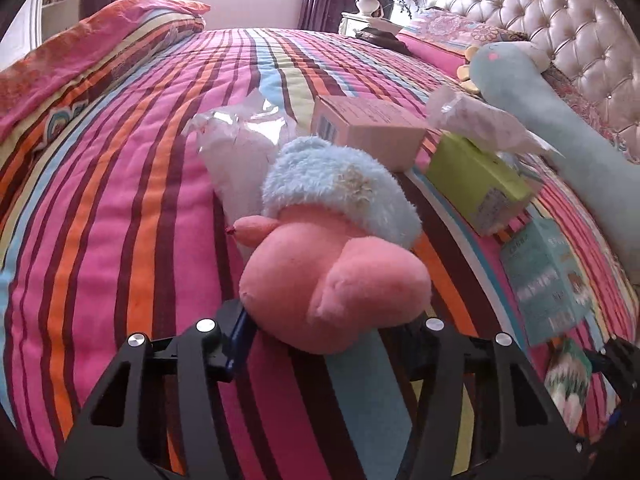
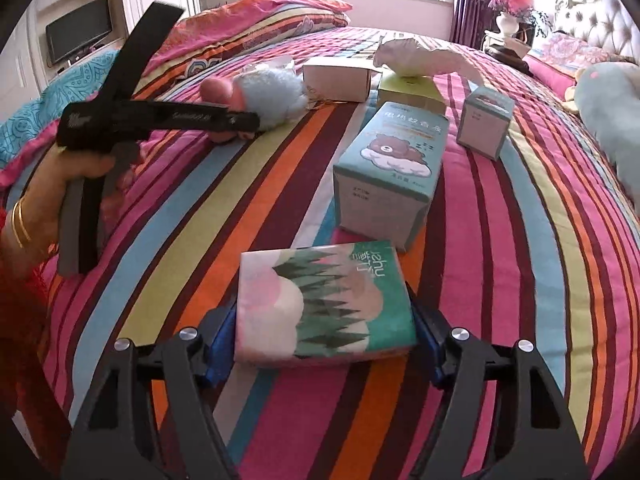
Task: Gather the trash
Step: 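Grasp the pink-blue plush keychain with left tool while right grasps tissue pack, then carry plush and tissue pack over the wastebasket and open both tools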
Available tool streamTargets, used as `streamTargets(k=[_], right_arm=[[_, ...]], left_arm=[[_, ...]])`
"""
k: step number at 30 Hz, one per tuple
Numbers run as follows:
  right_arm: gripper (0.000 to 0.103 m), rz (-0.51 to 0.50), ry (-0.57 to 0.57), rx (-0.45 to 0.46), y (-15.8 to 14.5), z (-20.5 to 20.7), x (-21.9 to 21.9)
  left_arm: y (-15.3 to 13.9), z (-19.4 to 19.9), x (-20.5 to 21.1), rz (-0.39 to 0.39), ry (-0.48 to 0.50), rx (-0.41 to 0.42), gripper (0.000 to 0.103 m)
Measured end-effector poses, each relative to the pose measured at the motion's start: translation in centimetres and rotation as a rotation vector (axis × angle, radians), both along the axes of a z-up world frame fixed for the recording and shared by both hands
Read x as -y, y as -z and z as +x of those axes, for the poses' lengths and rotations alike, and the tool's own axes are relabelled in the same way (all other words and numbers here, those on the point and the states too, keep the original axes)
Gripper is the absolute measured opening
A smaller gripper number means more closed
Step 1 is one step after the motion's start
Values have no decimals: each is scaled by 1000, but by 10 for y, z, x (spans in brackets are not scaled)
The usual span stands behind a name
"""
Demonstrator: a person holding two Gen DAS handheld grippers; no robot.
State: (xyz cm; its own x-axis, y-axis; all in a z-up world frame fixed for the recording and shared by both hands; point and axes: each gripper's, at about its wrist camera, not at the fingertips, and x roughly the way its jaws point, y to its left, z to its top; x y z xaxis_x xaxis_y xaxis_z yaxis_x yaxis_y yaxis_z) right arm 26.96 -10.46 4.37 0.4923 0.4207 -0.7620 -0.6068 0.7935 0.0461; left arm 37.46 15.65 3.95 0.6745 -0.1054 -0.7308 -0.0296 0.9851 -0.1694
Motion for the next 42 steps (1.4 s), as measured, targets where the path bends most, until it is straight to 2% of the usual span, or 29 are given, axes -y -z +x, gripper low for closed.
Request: streamTargets(k=[8,12,18,23,26,29,33,38,42], right_arm=[[69,80,68,28,-15,-31,31],[69,132,71,27,-25,-45,41],[69,210,39,56,-46,-108,60],[69,226,-3,12,-40,-178,75],[69,208,-21,-31,-30,-213,80],[69,185,-17,-98,-13,-247,87],[69,137,18,-214,26,-267,96],[69,50,71,-371,95,-264,90],[69,-64,59,-446,139,-264,71]], left_arm=[[-8,-91,-3,-105,24,72,55],[-19,-153,10,-99,51,126,55],[-33,-263,47,-112,119,177,55],[-25,-340,70,-145,153,155,55],[-17,-380,81,-194,170,123,55],[-1,-413,95,-154,175,68,55],[36,-438,109,-135,189,-63,55],[104,-434,139,-36,215,-241,55],[155,-413,158,-39,249,-378,55]])
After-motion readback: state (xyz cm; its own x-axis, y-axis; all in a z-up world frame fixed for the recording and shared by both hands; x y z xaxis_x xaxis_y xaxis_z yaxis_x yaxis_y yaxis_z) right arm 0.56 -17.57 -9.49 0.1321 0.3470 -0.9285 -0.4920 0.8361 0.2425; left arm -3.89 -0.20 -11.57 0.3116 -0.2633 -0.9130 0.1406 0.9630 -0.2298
